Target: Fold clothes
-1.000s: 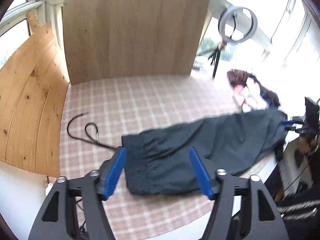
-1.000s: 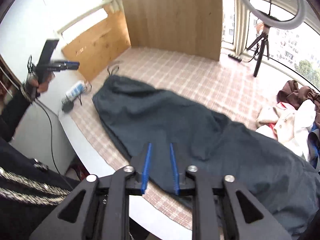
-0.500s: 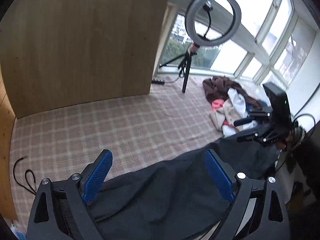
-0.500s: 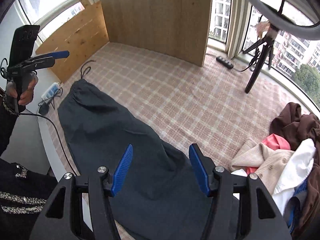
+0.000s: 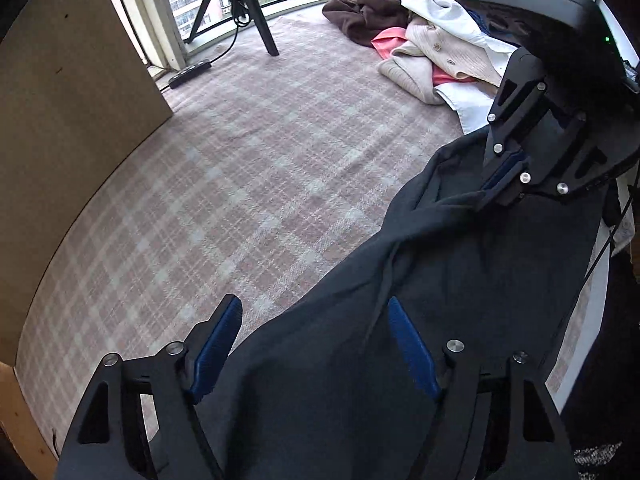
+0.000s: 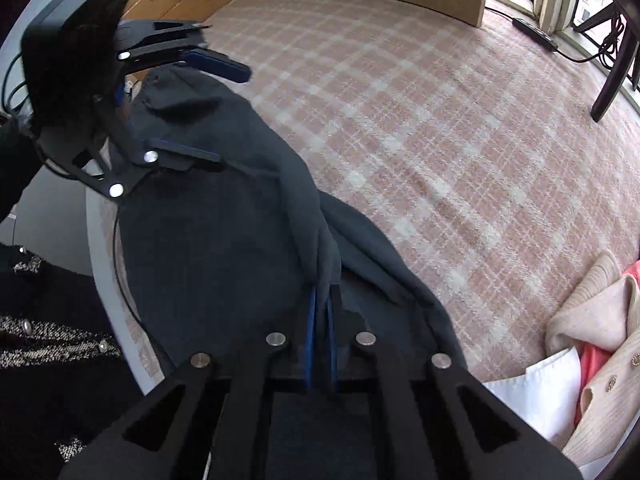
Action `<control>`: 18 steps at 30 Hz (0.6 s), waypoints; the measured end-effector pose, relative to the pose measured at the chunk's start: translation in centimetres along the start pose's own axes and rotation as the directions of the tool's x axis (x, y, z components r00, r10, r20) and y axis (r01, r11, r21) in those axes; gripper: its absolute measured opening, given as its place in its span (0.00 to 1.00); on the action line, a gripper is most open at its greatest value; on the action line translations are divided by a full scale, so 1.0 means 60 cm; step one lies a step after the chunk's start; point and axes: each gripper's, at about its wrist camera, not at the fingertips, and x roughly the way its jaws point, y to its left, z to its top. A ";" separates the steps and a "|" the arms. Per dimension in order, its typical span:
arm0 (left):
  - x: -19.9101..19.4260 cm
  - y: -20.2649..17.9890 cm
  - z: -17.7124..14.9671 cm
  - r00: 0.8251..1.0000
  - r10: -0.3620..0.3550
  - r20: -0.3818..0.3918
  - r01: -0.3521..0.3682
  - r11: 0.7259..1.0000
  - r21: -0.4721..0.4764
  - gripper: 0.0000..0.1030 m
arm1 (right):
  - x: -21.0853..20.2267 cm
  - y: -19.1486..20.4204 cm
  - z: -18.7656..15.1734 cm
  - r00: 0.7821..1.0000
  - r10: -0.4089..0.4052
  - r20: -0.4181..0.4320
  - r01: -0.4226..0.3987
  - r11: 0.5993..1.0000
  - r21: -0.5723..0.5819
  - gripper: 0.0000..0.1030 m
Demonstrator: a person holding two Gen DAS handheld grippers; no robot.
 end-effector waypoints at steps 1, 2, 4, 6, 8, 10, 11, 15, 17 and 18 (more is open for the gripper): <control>0.003 -0.006 0.000 1.000 -0.007 -0.008 0.007 1.000 0.021 0.62 | -0.001 0.011 -0.009 1.000 0.011 0.001 -0.011 1.000 -0.009 0.05; 0.008 -0.012 -0.003 0.999 -0.019 -0.028 0.021 0.999 0.042 0.50 | -0.002 0.023 -0.019 1.000 0.022 0.002 -0.022 1.000 -0.018 0.05; 0.021 -0.023 -0.014 0.997 -0.041 -0.067 0.045 0.997 0.063 0.33 | 0.001 0.041 -0.036 0.999 0.043 -0.003 -0.043 0.999 -0.027 0.05; 0.028 -0.030 -0.030 0.994 -0.060 -0.095 0.067 0.995 0.068 0.14 | 0.012 0.049 -0.049 0.998 0.061 -0.019 -0.062 0.998 -0.020 0.05; 0.023 -0.036 -0.052 0.993 -0.080 -0.090 0.086 0.994 0.067 0.08 | 0.022 0.055 -0.060 0.996 0.081 -0.039 -0.081 0.997 -0.011 0.05; 0.014 -0.040 -0.076 0.993 -0.101 -0.068 0.104 0.994 0.041 0.03 | 0.030 0.060 -0.068 0.993 0.105 -0.059 -0.105 0.994 -0.005 0.05; 0.011 -0.042 -0.088 0.991 -0.117 -0.063 0.118 0.993 0.024 0.03 | 0.031 0.062 -0.071 0.990 0.120 -0.071 -0.120 0.993 -0.005 0.05; -0.001 -0.056 -0.124 0.991 -0.129 -0.020 0.129 0.992 -0.013 0.02 | 0.030 0.061 -0.063 0.984 0.157 -0.087 -0.155 0.988 0.031 0.22; -0.008 -0.064 -0.140 0.992 -0.125 0.006 0.125 0.992 -0.025 0.02 | 0.025 0.047 -0.046 0.974 0.218 -0.055 -0.212 0.972 0.098 0.34; -0.013 -0.064 -0.145 0.992 -0.120 0.028 0.121 0.992 -0.041 0.02 | 0.028 0.040 -0.038 0.967 0.251 -0.045 -0.243 0.961 0.133 0.34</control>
